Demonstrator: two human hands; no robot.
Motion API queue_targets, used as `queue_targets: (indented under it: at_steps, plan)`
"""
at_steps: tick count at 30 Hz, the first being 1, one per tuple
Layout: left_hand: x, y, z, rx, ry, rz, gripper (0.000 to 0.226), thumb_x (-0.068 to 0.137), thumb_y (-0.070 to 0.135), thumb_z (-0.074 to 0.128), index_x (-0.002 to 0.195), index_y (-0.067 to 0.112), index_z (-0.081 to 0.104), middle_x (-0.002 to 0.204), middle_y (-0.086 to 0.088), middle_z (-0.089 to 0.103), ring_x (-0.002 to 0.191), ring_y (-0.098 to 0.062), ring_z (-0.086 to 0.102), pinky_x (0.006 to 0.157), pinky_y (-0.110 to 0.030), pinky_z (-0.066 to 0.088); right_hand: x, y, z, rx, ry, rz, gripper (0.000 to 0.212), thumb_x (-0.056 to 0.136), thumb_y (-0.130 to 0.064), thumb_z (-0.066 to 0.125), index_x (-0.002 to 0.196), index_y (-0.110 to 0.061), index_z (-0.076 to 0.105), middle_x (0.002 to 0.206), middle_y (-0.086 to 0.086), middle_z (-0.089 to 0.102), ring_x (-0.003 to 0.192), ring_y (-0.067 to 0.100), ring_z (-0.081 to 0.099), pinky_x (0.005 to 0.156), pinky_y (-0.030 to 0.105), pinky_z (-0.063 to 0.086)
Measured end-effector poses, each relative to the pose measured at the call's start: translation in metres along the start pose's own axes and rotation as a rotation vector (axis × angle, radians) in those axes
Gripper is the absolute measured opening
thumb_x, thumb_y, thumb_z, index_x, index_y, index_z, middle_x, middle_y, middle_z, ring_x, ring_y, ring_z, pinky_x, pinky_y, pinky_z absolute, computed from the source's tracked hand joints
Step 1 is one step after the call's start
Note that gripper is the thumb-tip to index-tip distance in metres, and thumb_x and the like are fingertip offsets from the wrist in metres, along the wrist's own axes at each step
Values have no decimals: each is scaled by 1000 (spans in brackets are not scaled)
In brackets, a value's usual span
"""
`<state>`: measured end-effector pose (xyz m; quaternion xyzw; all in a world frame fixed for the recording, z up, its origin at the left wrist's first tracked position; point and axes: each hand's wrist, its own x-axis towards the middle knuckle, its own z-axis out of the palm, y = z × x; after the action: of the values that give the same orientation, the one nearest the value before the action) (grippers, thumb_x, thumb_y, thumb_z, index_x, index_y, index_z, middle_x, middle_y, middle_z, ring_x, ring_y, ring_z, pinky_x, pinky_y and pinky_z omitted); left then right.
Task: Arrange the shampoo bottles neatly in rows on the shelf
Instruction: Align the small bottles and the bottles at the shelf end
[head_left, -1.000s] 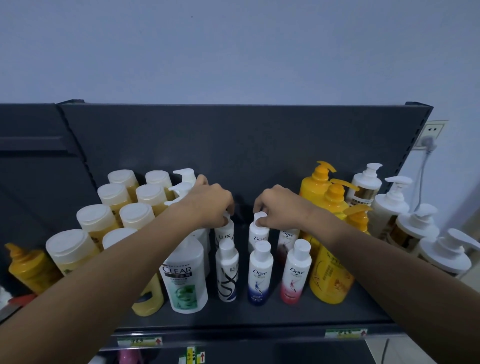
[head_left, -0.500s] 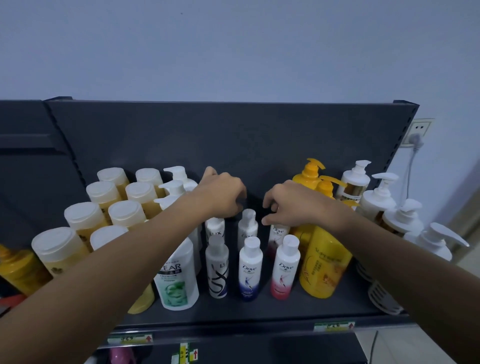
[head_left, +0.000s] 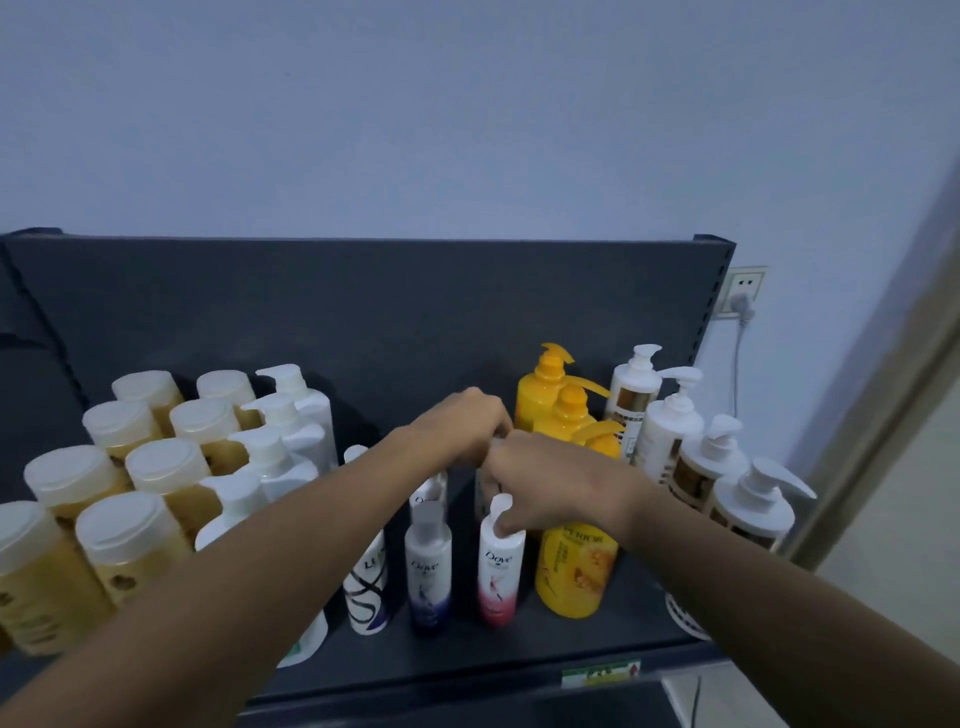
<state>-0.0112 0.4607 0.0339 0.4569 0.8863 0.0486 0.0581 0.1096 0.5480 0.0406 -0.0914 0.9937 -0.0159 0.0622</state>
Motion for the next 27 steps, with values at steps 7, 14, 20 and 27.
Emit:
queue_targets:
  at_steps: [7, 14, 20, 27]
  plan:
    - [-9, 7, -9, 9, -40, -65, 35, 80, -12, 54, 69, 18, 69, 69, -2, 49, 57, -20, 43, 48, -29, 37, 0, 1, 2, 7, 26, -20, 21, 84, -26, 77, 100, -13, 80, 101, 3, 77, 93, 23, 69, 76, 43, 60]
    - [-17, 13, -12, -38, -42, -74, 44, 83, -10, 53, 56, 25, 54, 67, -1, 48, 56, -16, 39, 48, -26, 32, 0, 1, 1, -1, 21, -12, 23, 85, -26, 77, 103, -12, 79, 103, 4, 75, 94, 22, 68, 75, 40, 60]
    - [-22, 11, -14, -53, -45, -18, 32, 88, 0, 56, 95, 25, 76, 75, 8, 55, 65, -17, 52, 53, -27, 41, -6, -2, -3, -4, 57, -8, 25, 87, -31, 77, 99, -9, 75, 94, 3, 70, 88, 21, 62, 61, 30, 48]
    - [-31, 15, -28, -92, 92, -4, 31, 90, 27, 61, 61, 37, 54, 72, 10, 59, 73, -20, 58, 61, -31, 49, -39, 3, -46, 79, 177, 68, 26, 87, -32, 75, 103, -11, 78, 84, 1, 78, 81, 14, 73, 74, 39, 60]
